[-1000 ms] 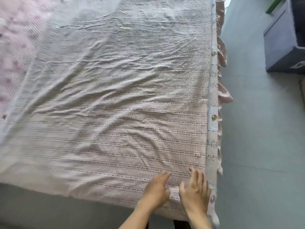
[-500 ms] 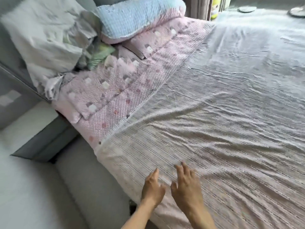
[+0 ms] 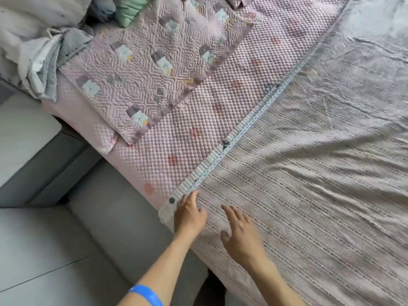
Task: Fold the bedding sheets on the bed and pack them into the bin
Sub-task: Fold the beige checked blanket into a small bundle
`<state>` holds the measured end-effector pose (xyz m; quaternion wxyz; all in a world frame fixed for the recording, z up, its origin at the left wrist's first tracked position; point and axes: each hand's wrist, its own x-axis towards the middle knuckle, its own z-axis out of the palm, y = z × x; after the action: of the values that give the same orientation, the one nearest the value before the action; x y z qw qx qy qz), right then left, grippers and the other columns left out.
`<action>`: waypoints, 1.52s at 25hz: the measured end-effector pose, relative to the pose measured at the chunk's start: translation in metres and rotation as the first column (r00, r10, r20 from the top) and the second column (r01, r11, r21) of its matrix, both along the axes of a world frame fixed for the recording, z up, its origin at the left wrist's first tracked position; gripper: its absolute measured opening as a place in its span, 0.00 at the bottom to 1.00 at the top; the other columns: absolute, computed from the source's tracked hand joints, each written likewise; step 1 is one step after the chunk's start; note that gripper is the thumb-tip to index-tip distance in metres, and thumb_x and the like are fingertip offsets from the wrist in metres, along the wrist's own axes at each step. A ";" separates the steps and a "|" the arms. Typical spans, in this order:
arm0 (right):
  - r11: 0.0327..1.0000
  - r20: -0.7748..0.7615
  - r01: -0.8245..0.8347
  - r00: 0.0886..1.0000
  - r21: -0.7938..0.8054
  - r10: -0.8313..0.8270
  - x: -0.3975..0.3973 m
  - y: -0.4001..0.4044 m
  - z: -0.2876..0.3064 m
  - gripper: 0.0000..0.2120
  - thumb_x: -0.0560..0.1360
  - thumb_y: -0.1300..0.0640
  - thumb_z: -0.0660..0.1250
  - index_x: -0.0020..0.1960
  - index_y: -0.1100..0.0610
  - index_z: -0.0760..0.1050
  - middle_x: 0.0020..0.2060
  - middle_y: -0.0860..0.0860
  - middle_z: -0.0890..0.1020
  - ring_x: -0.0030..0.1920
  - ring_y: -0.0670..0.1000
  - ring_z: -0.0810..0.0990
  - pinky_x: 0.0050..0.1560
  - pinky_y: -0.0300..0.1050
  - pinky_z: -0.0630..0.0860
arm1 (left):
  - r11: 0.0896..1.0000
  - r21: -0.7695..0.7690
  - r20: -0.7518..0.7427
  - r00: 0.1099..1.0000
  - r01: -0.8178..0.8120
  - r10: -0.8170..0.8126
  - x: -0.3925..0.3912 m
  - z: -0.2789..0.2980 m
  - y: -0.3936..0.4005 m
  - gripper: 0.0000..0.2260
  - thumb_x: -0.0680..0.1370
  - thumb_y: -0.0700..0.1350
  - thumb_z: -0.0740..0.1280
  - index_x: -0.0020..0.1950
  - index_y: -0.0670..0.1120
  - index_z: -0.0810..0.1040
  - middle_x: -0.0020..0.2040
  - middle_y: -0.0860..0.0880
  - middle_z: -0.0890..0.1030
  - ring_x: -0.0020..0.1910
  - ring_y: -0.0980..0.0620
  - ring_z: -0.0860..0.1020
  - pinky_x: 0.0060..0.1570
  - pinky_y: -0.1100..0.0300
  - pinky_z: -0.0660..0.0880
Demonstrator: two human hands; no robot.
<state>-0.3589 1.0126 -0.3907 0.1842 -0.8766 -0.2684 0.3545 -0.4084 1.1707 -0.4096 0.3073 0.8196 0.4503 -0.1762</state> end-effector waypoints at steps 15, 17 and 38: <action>0.925 -0.022 0.369 0.929 0.085 -0.369 -0.006 0.015 -0.028 0.21 0.78 0.52 0.62 0.71 0.50 0.69 0.67 0.45 0.71 0.63 0.49 0.71 0.63 0.45 0.71 | 0.961 0.266 0.295 0.956 -0.080 -0.002 -0.026 -0.034 0.030 0.10 0.72 0.47 0.73 0.49 0.49 0.75 0.47 0.53 0.75 0.48 0.51 0.72 0.49 0.55 0.71; 0.945 -0.037 0.319 0.948 0.076 -0.317 -0.005 0.016 -0.026 0.22 0.78 0.52 0.62 0.71 0.50 0.68 0.68 0.45 0.70 0.65 0.49 0.70 0.64 0.45 0.70 | 0.975 0.220 0.172 0.985 -0.024 -0.015 -0.026 -0.037 0.025 0.11 0.73 0.47 0.72 0.52 0.50 0.75 0.52 0.51 0.77 0.54 0.48 0.74 0.54 0.54 0.71; 0.966 -0.337 0.257 0.911 0.018 -0.236 -0.014 0.023 -0.038 0.24 0.77 0.41 0.63 0.70 0.49 0.69 0.74 0.49 0.66 0.70 0.51 0.68 0.70 0.53 0.67 | 0.814 0.492 0.271 0.835 0.308 -0.479 -0.078 -0.025 0.012 0.09 0.74 0.45 0.72 0.38 0.47 0.75 0.30 0.51 0.77 0.29 0.49 0.74 0.39 0.56 0.74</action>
<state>-0.3729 1.0360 -0.4285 0.2972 -0.8249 -0.1314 0.4625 -0.4868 1.1824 -0.4348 0.1569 0.9610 0.2257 0.0296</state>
